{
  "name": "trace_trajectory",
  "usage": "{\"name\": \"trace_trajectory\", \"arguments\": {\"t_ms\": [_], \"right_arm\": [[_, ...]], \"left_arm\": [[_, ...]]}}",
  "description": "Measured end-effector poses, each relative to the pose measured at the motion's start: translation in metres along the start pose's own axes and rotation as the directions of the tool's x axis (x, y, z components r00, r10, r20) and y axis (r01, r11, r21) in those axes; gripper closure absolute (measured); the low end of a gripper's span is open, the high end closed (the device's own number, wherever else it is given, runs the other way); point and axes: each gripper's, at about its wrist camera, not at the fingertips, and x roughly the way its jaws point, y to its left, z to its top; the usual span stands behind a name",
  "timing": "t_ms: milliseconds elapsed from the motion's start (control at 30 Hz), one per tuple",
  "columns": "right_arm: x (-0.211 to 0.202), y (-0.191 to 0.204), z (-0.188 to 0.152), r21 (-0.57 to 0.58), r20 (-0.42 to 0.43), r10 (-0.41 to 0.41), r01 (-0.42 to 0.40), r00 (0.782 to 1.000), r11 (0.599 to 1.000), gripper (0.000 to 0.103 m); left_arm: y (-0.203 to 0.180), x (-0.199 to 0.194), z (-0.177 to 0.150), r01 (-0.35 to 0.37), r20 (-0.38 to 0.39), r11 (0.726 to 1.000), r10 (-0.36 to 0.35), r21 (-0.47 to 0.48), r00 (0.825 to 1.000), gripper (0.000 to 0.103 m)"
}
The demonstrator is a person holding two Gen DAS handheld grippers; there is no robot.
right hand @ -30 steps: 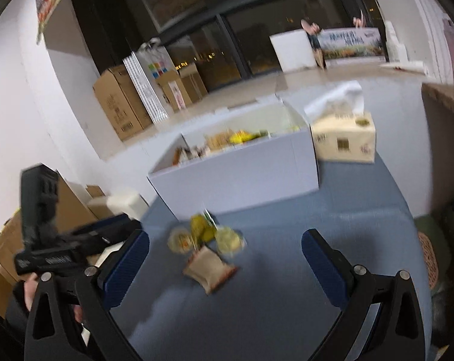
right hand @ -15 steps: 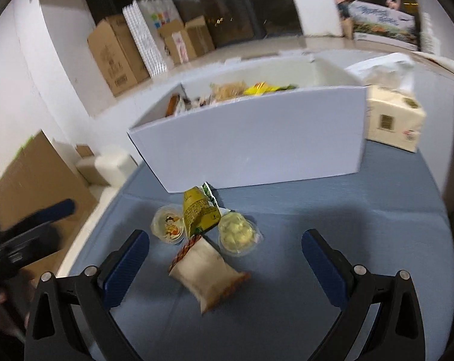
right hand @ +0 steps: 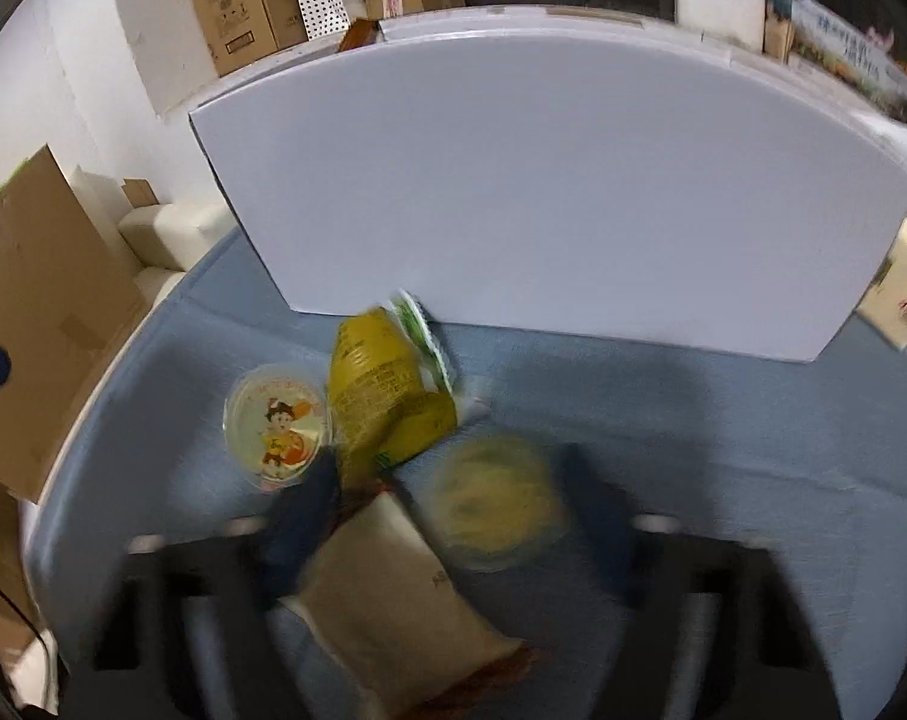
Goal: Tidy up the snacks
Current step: 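Grasp the small yellow pack with the left gripper while the right grasps a jelly cup, then drop the yellow pack and jelly cup into the white box with both grippers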
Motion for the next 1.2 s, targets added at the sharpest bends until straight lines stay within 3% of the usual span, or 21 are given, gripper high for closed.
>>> {"name": "trace_trajectory", "arguments": {"t_ms": [133, 567, 800, 867, 1067, 1200], "right_arm": [[-0.010, -0.009, -0.005, 0.044, 0.020, 0.047, -0.048, 0.999, 0.998, 0.069], [-0.063, -0.024, -0.022, 0.076, 0.136, 0.076, -0.087, 0.988, 0.993, 0.070], [-0.094, -0.029, -0.035, 0.108, 0.187, 0.074, -0.095, 0.980, 0.990, 0.070], [-0.108, -0.032, -0.041, 0.118, 0.191, 0.057, -0.080, 0.980, 0.990, 0.070], [-0.133, -0.048, -0.063, 0.173, 0.195, 0.020, -0.054, 0.981, 0.983, 0.070], [-0.143, -0.057, -0.073, 0.204, 0.195, 0.001, -0.042, 0.981, 0.978, 0.070]], "left_arm": [[0.003, 0.003, -0.002, -0.002, -0.007, 1.000, 0.002, -0.007, 1.000, 0.000], [-0.013, 0.029, -0.005, 0.029, -0.062, 0.999, -0.027, 0.033, 0.998, 0.000], [-0.044, 0.066, -0.002, 0.041, -0.122, 0.990, -0.024, 0.138, 0.992, 0.000], [-0.059, 0.084, 0.003, 0.064, -0.147, 0.979, -0.036, 0.192, 0.988, 0.000], [-0.097, 0.135, 0.015, 0.057, -0.206, 0.932, 0.019, 0.357, 0.978, 0.000], [-0.111, 0.169, 0.017, 0.020, -0.243, 0.902, 0.094, 0.430, 0.966, 0.000]]}}
